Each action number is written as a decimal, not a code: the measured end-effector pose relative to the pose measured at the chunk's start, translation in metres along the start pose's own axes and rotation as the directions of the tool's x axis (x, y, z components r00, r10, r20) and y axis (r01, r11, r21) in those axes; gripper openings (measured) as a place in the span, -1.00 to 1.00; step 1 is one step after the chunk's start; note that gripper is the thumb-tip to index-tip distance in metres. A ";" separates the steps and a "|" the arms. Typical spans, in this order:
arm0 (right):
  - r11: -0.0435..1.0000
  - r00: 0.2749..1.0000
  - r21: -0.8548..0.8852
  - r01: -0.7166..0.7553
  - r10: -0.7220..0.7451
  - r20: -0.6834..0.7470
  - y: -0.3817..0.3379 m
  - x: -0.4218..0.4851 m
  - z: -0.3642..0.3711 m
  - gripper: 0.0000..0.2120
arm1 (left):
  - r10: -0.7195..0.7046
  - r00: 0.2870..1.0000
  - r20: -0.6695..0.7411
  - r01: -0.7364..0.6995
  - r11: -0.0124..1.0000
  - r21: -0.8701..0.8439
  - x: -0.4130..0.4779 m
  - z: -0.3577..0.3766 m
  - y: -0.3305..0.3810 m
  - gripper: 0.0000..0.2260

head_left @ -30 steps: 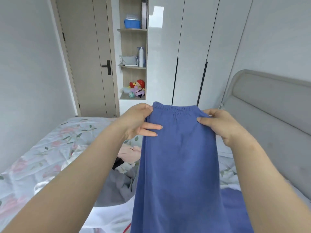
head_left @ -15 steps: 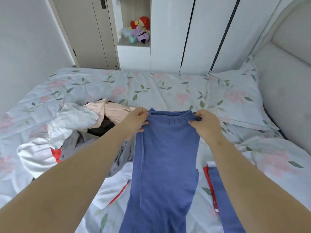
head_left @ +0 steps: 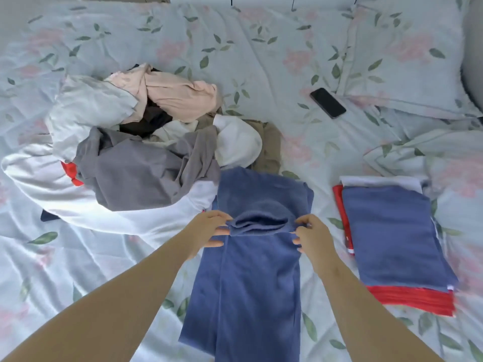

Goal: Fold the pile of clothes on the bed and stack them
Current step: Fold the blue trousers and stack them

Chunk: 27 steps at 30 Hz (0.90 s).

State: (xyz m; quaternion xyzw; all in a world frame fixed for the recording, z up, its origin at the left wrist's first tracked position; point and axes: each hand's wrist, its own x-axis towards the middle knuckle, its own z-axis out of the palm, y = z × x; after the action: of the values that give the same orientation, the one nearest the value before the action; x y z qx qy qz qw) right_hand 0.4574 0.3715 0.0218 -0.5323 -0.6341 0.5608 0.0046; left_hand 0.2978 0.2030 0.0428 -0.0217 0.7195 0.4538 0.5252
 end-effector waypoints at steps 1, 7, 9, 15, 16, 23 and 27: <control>0.999 0.999 0.002 -0.033 0.033 -0.017 0.018 -0.005 0.006 -0.73 | -0.035 0.999 0.009 0.035 0.999 0.009 0.002 0.001 -0.015 -0.86; 0.914 0.933 0.235 -0.331 0.355 -0.065 0.110 -0.031 0.042 -0.89 | -0.160 0.985 0.058 0.144 0.964 0.222 0.025 0.018 -0.103 -0.84; 0.905 0.919 0.227 -0.359 0.386 -0.086 0.133 -0.033 0.053 -0.84 | -0.168 0.986 -0.020 0.169 0.971 0.167 0.035 0.023 -0.129 -0.93; 0.948 0.920 -0.010 -0.317 0.305 -0.247 0.173 -0.018 0.065 -0.81 | -0.124 0.908 -0.400 0.198 0.969 0.149 0.065 0.048 -0.181 -0.58; 0.939 0.903 -0.051 -0.341 0.312 -0.295 0.175 -0.013 0.065 -0.79 | -0.120 0.888 -0.443 0.222 0.957 0.185 0.068 0.054 -0.183 -0.51; 0.944 0.918 0.006 -0.329 0.321 -0.231 0.174 0.001 0.059 -0.79 | -0.148 0.931 -0.335 0.229 0.948 0.219 0.077 0.055 -0.172 -0.80; 0.984 0.975 0.138 -0.116 0.139 -0.173 0.157 -0.002 0.055 -0.76 | 0.022 0.968 -0.250 0.022 0.985 0.171 0.069 0.027 -0.150 -0.89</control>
State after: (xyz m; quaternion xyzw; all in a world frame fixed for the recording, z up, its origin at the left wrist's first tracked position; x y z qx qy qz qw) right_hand 0.5309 0.3008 -0.1100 -0.6195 -0.5584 0.5484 0.0604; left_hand 0.3629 0.1633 -0.1064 -0.0333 0.8168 0.3833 0.4300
